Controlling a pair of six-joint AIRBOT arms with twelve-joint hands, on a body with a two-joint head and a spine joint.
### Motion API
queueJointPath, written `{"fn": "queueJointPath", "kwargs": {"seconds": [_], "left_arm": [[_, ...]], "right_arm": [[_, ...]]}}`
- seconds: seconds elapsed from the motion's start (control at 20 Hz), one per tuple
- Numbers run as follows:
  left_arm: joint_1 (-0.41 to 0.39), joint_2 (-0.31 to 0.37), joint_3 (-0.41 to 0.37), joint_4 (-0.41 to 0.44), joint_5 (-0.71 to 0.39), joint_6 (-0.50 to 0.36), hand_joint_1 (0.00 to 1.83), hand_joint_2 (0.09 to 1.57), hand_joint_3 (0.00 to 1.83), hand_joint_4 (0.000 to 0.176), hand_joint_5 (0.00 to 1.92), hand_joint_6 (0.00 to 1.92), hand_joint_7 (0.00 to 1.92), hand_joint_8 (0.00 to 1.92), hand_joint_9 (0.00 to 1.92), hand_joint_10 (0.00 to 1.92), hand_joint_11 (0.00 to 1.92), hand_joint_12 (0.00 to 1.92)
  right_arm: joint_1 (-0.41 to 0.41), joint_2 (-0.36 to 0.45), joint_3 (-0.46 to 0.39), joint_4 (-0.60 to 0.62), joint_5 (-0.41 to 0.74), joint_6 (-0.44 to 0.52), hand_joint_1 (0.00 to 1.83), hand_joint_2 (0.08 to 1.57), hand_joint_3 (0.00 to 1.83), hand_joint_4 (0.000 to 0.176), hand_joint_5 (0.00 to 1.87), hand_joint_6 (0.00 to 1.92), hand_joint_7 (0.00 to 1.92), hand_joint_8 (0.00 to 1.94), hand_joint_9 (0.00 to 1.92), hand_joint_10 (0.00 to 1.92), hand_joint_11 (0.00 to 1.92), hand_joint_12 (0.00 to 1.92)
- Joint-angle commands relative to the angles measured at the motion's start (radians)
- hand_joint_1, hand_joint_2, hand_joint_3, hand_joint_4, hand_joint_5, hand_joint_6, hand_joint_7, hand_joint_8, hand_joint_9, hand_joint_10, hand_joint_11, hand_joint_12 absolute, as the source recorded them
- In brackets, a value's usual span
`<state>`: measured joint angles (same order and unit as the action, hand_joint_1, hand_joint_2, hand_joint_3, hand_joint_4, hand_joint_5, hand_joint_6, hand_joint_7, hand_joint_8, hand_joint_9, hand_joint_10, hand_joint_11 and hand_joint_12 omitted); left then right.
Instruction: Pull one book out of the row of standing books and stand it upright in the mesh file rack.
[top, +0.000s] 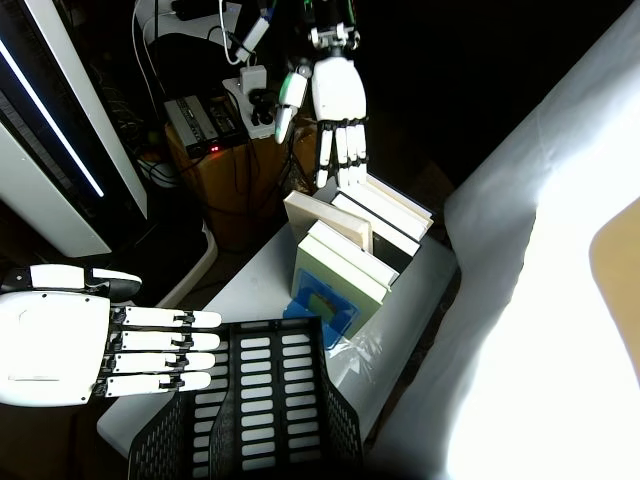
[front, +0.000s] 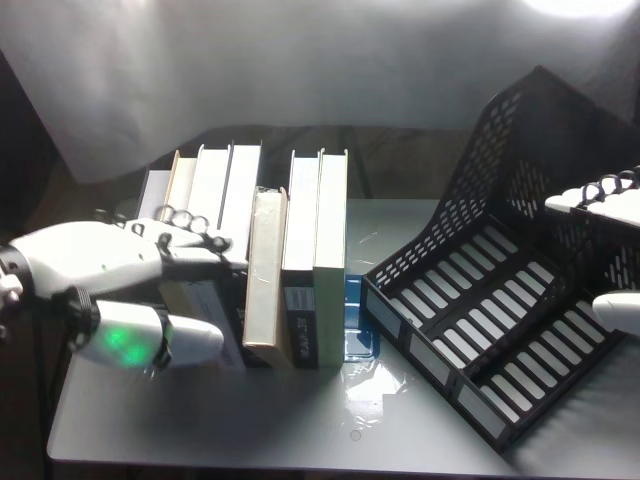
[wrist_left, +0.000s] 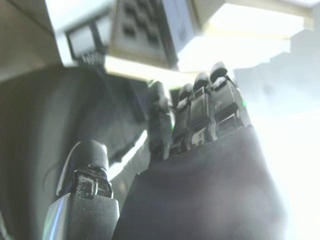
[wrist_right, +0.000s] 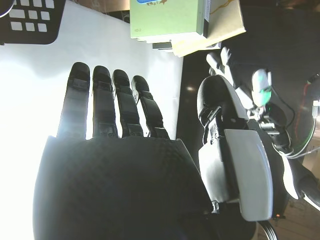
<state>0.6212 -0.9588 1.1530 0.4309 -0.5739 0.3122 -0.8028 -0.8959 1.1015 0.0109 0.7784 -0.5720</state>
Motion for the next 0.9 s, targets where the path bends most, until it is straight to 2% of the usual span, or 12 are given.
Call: {"fn": "queueJointPath", "kwargs": {"seconds": [0.0,0.1,0.15,0.2,0.4,0.45,0.6,0.7,0.8,0.85], "left_arm": [[-0.001,0.000,0.000,0.004,-0.107,-0.001,0.09,1.31,0.00,0.000,0.11,0.01,0.00,0.00,0.00,0.00,0.00,0.00],[-0.003,-0.022,0.005,0.044,-0.106,-0.001,0.03,1.32,0.01,0.006,0.01,0.00,0.00,0.00,0.00,0.00,0.00,0.00],[0.001,-0.036,0.011,0.062,-0.109,-0.001,0.04,1.33,0.01,0.004,0.00,0.00,0.00,0.00,0.00,0.00,0.00,0.00],[0.005,-0.046,0.014,0.071,-0.112,-0.001,0.08,1.32,0.00,0.016,0.00,0.00,0.00,0.00,0.00,0.00,0.00,0.00],[0.022,-0.093,0.035,0.085,-0.109,-0.001,0.06,1.32,0.00,0.027,0.00,0.00,0.00,0.00,0.00,0.00,0.00,0.00],[0.025,-0.103,0.040,0.091,-0.102,-0.001,0.01,1.33,0.01,0.013,0.00,0.00,0.00,0.00,0.00,0.00,0.00,0.00],[0.041,-0.129,0.058,0.100,-0.081,-0.001,0.03,1.33,0.01,0.010,0.00,0.00,0.00,0.00,0.00,0.00,0.00,0.00],[0.059,-0.139,0.066,0.107,-0.077,-0.001,0.01,1.33,0.00,0.018,0.00,0.00,0.00,0.00,0.00,0.00,0.00,0.00],[0.073,-0.140,0.064,0.119,-0.080,-0.001,0.12,1.32,0.00,0.000,0.04,0.01,0.00,0.00,0.00,0.00,0.00,0.00],[0.080,-0.140,0.062,0.130,-0.084,-0.001,0.14,1.31,0.00,0.000,0.05,0.02,0.00,0.00,0.00,0.00,0.00,0.00]], "right_arm": [[0.002,0.005,0.006,0.018,0.110,0.010,0.31,1.32,0.00,0.000,0.00,0.00,0.00,0.00,0.00,0.00,0.00,0.00],[0.002,0.004,0.006,0.019,0.110,0.011,0.31,1.33,0.00,0.000,0.00,0.00,0.00,0.00,0.00,0.00,0.00,0.00],[0.002,0.004,0.006,0.019,0.110,0.011,0.30,1.33,0.00,0.000,0.00,0.00,0.00,0.00,0.00,0.00,0.00,0.00],[0.002,0.004,0.006,0.019,0.110,0.011,0.31,1.34,0.00,0.000,0.00,0.00,0.00,0.00,0.00,0.00,0.00,0.00],[0.002,0.000,0.007,0.019,0.110,0.012,0.34,1.35,0.01,0.000,0.00,0.00,0.00,0.00,0.00,0.00,0.00,0.00],[0.002,-0.001,0.007,0.019,0.110,0.012,0.33,1.35,0.00,0.000,0.00,0.00,0.00,0.00,0.00,0.00,0.00,0.00],[0.002,-0.001,0.007,0.019,0.110,0.013,0.33,1.34,0.00,0.000,0.00,0.00,0.00,0.00,0.00,0.00,0.00,0.00],[0.001,-0.002,0.007,0.019,0.110,0.014,0.34,1.35,0.00,0.000,0.00,0.00,0.00,0.00,0.00,0.00,0.00,0.00],[0.000,-0.002,0.007,0.020,0.110,0.015,0.35,1.35,0.00,0.000,0.00,0.00,0.00,0.00,0.00,0.00,0.00,0.00],[0.000,-0.002,0.007,0.022,0.110,0.015,0.33,1.35,0.00,0.000,0.00,0.00,0.00,0.00,0.00,0.00,0.00,0.00]]}}
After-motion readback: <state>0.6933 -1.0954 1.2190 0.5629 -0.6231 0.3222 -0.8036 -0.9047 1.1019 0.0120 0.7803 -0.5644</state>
